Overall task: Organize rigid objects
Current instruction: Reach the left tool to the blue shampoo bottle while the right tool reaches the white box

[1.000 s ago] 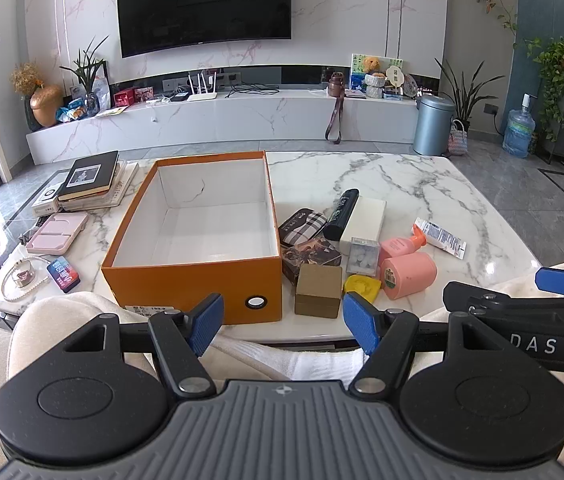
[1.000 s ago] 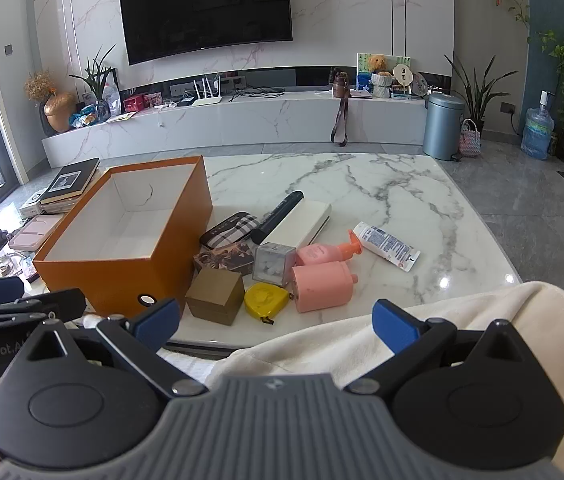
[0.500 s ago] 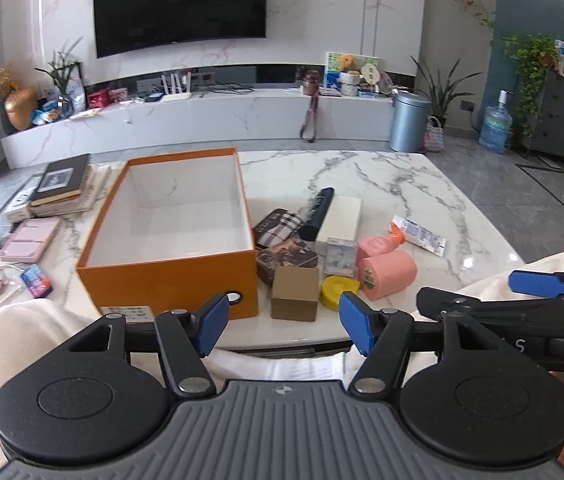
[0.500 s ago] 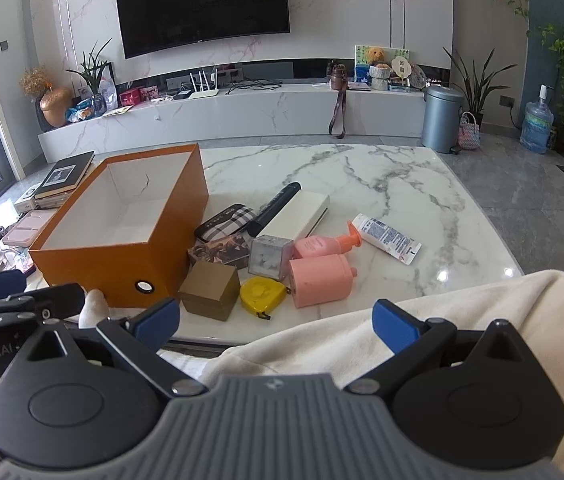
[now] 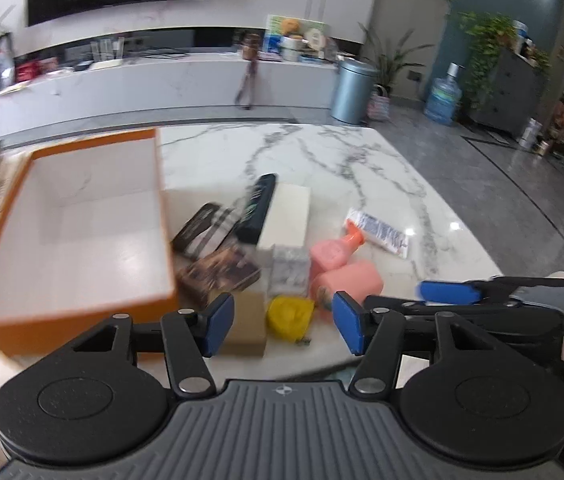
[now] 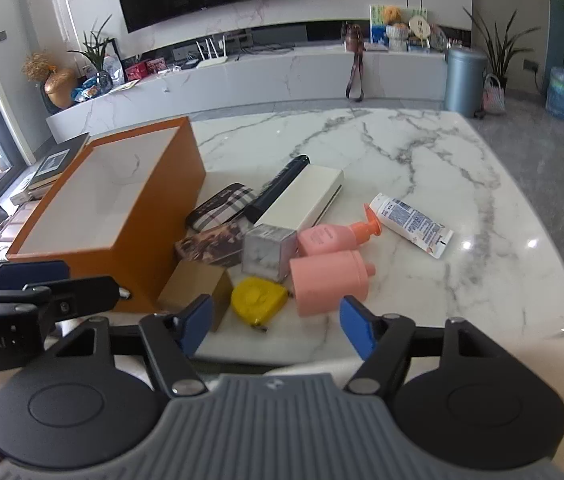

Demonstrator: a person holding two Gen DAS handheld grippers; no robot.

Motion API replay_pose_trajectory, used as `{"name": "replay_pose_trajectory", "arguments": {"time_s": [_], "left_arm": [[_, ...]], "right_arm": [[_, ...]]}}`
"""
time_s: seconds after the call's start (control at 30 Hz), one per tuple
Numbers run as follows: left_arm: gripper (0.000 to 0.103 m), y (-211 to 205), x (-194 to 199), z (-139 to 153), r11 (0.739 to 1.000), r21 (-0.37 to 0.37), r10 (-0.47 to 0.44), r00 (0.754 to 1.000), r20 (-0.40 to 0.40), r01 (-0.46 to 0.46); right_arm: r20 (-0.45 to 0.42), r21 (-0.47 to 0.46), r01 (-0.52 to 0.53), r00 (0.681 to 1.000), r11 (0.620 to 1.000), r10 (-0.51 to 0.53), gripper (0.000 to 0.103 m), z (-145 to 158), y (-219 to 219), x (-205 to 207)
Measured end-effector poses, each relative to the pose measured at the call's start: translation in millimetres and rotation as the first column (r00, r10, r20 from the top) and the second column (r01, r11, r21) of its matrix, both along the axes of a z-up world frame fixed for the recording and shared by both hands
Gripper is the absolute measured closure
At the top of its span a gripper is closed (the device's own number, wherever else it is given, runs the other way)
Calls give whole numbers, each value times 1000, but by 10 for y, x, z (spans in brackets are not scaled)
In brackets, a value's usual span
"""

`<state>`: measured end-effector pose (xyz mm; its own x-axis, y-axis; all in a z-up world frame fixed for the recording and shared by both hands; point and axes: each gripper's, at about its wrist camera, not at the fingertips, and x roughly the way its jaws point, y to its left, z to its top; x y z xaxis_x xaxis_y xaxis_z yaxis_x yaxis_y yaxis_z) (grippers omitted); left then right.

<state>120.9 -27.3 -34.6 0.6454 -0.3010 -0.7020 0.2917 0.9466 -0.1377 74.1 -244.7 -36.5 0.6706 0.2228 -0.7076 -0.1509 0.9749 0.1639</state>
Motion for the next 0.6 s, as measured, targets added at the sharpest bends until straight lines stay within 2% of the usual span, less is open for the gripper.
{"name": "replay_pose_trajectory", "arguments": {"time_s": [0.13, 0.27, 0.47, 0.53, 0.6], "left_arm": [[50, -108, 548, -25, 999, 44, -22, 999, -32, 23], [55, -209, 1189, -134, 994, 88, -52, 996, -72, 58], [57, -319, 2045, -592, 984, 125, -100, 971, -219, 129], [57, -379, 2213, -735, 977, 148, -117, 965, -233, 154], [57, -445, 2332, -873, 967, 167, -146, 956, -253, 192]], "right_arm": [[-114, 107, 37, 993, 994, -25, 43, -84, -122, 540], [-167, 155, 121, 981, 981, -95, 43, -156, -230, 1174], [-345, 259, 262, 924, 930, -164, 42, -560, -406, 2094], [-385, 286, 296, 906, 911, -174, 43, -685, -438, 2253], [-388, 307, 298, 906, 904, -167, 42, -766, -433, 2348]]}}
